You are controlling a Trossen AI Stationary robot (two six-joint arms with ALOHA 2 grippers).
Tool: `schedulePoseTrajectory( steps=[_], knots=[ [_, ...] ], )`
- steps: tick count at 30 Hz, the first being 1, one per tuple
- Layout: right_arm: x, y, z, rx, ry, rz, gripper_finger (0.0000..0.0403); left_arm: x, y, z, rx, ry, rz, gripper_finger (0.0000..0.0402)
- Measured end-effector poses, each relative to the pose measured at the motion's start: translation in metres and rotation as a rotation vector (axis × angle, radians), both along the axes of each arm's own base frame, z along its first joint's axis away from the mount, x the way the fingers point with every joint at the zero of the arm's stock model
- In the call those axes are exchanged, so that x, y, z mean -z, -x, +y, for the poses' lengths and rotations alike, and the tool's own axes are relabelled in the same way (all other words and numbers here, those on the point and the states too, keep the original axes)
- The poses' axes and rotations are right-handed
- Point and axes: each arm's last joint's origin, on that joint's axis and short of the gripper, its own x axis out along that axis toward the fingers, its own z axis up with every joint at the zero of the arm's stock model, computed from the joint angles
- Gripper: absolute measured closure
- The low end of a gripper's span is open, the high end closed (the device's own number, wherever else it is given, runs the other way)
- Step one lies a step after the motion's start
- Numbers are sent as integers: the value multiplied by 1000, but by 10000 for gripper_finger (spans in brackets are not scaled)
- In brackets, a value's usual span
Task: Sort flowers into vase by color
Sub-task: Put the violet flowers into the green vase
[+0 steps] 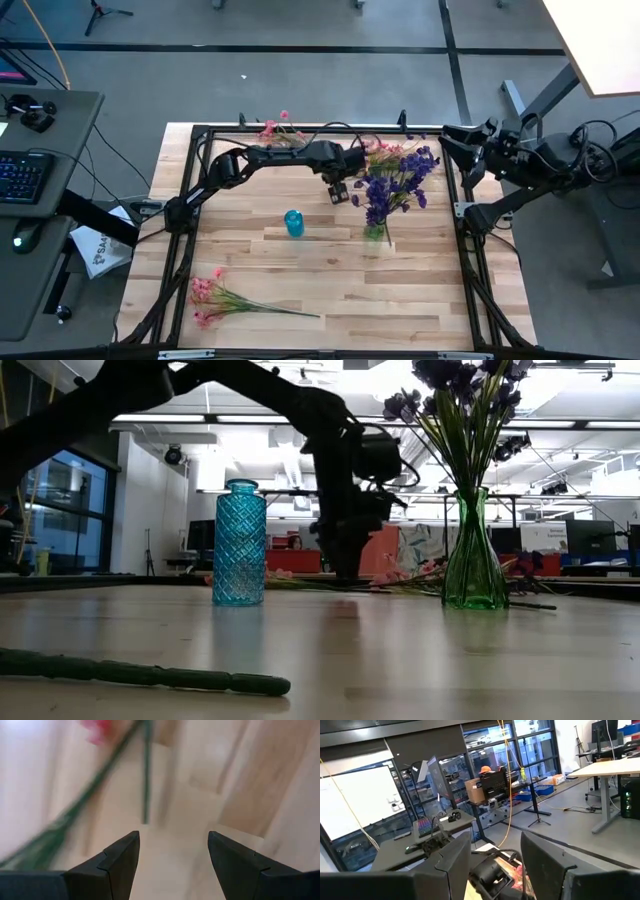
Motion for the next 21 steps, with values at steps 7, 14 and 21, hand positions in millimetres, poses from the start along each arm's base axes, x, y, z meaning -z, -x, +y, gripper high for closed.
schedulePoseTrajectory(
  steps=[7, 14, 21],
  knots=[
    [1, 0, 0, -4, 4, 7, 236, -23, 30, -10, -81, -54, -227, 179],
    [1, 0, 0, -5, 8, 16, 236, 4, 69, -15, -121, 7, -626, 188],
    [2, -2, 1, -4, 9, 21, 236, 26, 65, -2, -128, -67, -689, 232]
  ],
)
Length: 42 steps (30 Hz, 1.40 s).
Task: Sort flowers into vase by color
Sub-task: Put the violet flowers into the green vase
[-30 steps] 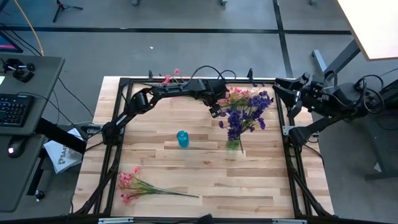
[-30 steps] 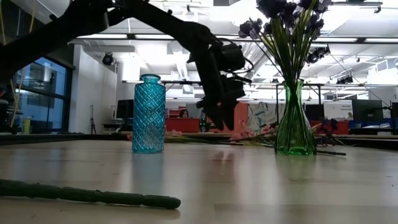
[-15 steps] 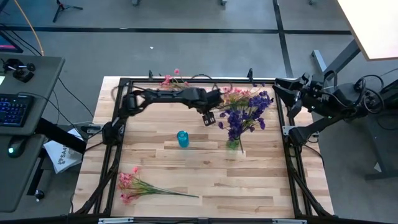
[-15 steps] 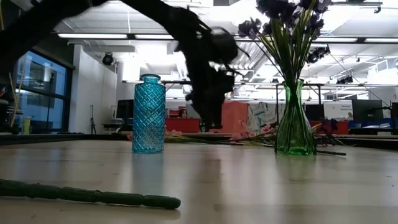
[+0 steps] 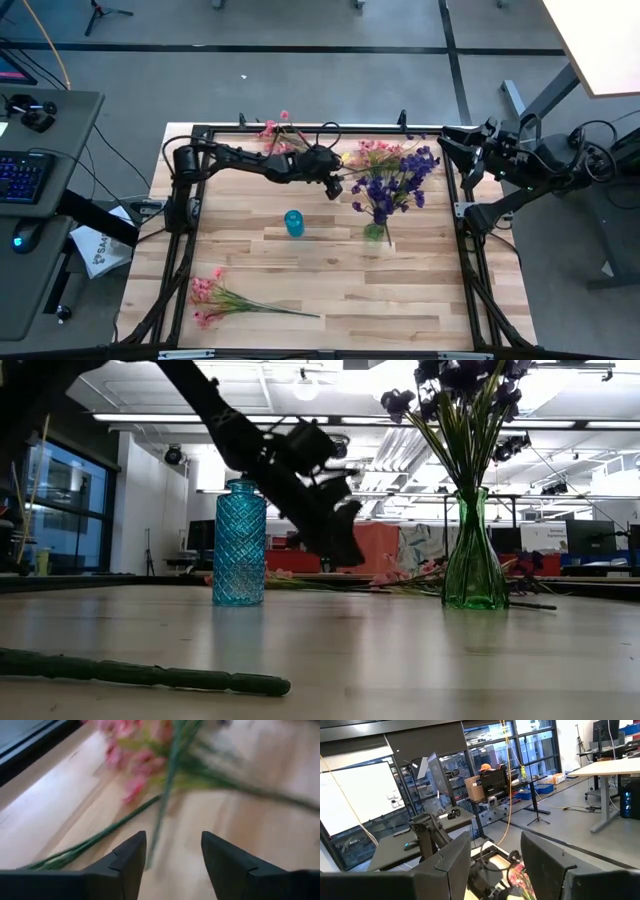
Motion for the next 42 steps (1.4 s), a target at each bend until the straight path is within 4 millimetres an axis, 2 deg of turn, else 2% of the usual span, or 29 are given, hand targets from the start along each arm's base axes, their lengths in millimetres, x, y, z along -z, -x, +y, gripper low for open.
schedulePoseTrajectory(
  steps=[7, 14, 24, 32, 35, 37, 40, 42],
  knots=[
    [4, -6, 2, -3, -22, 20, 236, 22, -7, 6, -60, -73, 130, 260],
    [6, -14, 5, -2, -15, 43, 236, 28, -12, 0, -80, -143, 156, 261],
    [6, -15, 6, -2, -18, 44, 236, 27, -14, -5, 83, -206, 186, 261],
    [7, -15, 6, -2, -17, 47, 236, 34, -15, -7, 65, -250, 217, 268],
    [7, -15, 6, -2, -17, 47, 236, 35, -15, -7, 64, -256, 226, 288],
    [7, -15, 6, -2, -17, 47, 236, 35, -15, -8, 66, -254, 234, 317],
    [7, -15, 6, -2, -17, 47, 236, 36, -14, -8, 83, -222, 233, 382],
    [7, -15, 6, -2, -17, 47, 236, 33, -13, -7, 62, -184, 220, 391]
  ],
)
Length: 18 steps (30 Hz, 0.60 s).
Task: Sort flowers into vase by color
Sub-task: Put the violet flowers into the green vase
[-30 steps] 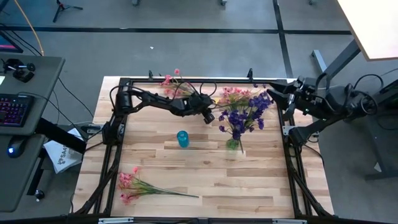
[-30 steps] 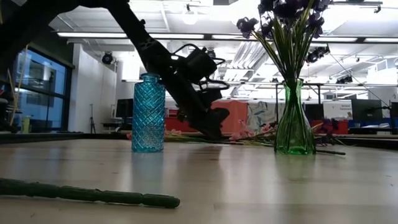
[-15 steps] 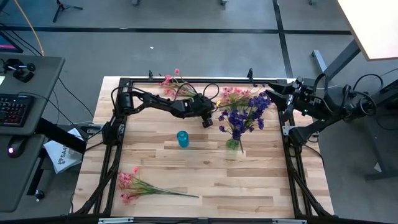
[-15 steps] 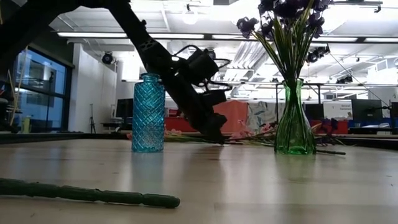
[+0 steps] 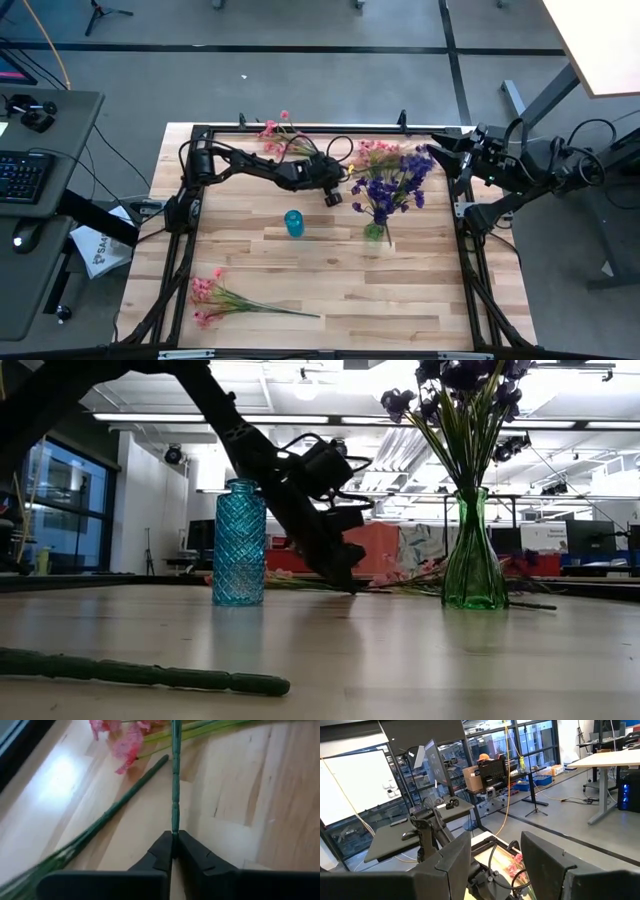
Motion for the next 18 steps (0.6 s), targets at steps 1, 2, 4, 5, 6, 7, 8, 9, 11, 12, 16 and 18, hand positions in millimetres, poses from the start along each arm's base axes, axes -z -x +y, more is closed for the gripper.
schedulePoseTrajectory(
  steps=[1, 2, 4, 5, 6, 7, 8, 9, 11, 12, 16, 18],
  knots=[
    [0, 0, 0, 0, -1, 0, 236, -1, 1, 0, -14, 11, 4, 393],
    [0, 0, 0, 0, -2, -1, 236, -3, 2, 0, -18, 15, 2, 396],
    [0, 0, 0, 0, 0, 0, 236, -9, 6, 0, -20, 29, 23, 399],
    [0, 0, 0, 0, 0, -1, 236, -16, 7, 0, -14, 33, 15, 399],
    [0, 1, 0, 0, 0, -2, 236, -22, 9, -1, -6, 38, 14, 399],
    [0, 1, 0, 0, 6, 1, 236, -28, 11, -1, 0, 37, 26, 400],
    [-1, 1, -1, 0, 10, 1, 236, -36, 13, -2, 10, 42, 18, 400],
    [-1, 2, -1, 0, 13, 1, 236, -43, 14, -4, 28, 49, 11, 400],
    [-1, 2, -1, 0, 24, 7, 236, -57, 18, -6, 57, 64, 1, 401],
    [-1, 3, -1, 0, 27, 8, 236, -65, 19, -8, 66, 63, -13, 401],
    [-1, 3, -1, 0, 28, 9, 236, -103, 29, -13, 62, 27, -83, 401],
    [-1, 3, -1, 0, 28, 9, 236, -121, 36, -13, 26, -2, -103, 401]
  ],
)
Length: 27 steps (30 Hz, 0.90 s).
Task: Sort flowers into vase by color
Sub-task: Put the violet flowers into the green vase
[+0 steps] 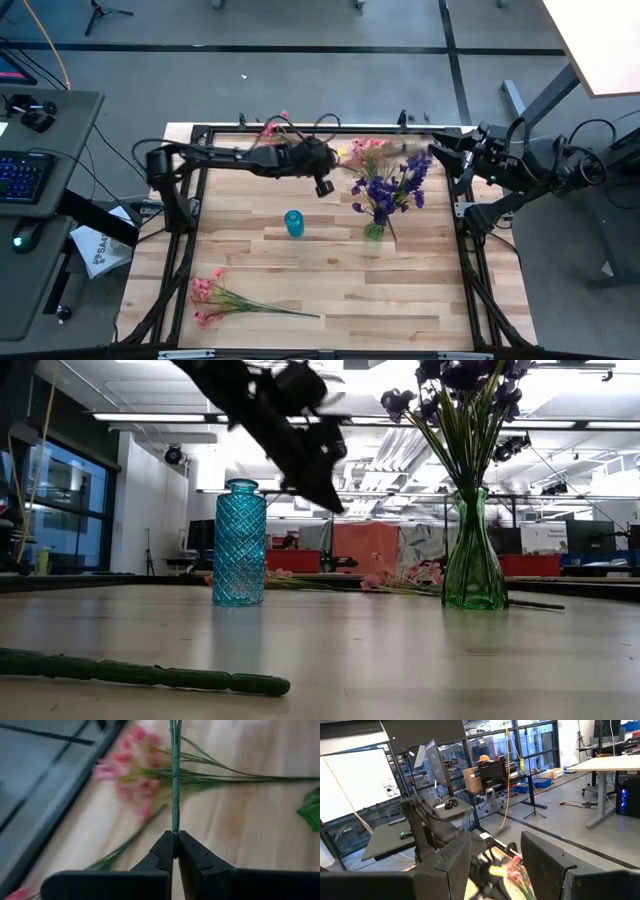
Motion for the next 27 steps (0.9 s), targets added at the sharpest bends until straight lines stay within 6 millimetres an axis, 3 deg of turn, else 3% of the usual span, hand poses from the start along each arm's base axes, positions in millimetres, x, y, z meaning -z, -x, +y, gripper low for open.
schedulePoseTrajectory(
  steps=[8, 16, 21, 27],
  knots=[
    [-5, 0, 0, 0, -21, -54, 236, -78, 39, -1, -167, -147, -171, 401],
    [-10, -15, 3, 25, -43, -117, 236, -160, 86, -22, -197, -172, -551, 401],
    [-10, -47, 6, 17, -5, -127, 236, -187, 95, -45, -150, -98, -783, 401],
    [-17, -77, 0, 12, 79, -234, 233, -187, 77, -72, -87, 13, -906, 401]
  ],
)
